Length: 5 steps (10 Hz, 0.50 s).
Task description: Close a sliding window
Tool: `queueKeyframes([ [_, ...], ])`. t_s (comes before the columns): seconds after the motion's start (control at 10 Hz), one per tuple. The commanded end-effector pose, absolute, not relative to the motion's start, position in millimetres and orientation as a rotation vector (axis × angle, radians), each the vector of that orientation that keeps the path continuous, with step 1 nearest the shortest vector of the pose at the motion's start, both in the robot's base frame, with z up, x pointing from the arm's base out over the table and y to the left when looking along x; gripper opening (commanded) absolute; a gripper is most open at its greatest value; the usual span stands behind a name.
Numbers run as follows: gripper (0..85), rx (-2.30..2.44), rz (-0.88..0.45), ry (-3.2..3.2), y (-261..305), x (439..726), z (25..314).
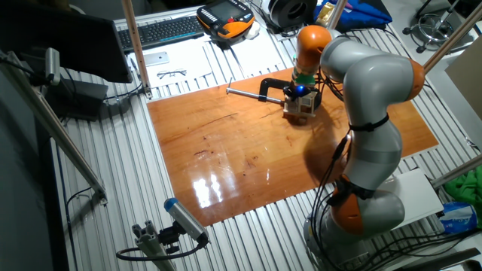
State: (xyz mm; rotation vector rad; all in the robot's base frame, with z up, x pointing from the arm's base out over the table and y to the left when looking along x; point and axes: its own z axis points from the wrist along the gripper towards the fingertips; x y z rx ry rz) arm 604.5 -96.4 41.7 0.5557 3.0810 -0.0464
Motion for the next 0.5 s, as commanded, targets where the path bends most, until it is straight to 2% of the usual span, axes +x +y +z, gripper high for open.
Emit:
queueKeyframes([
  [0.0, 0.0, 0.556, -0.051, 3.082, -96.3, 604.0, 42.6],
  [0.4, 0.0, 0.556, -0.044, 3.084, -94.8, 601.0, 42.7],
])
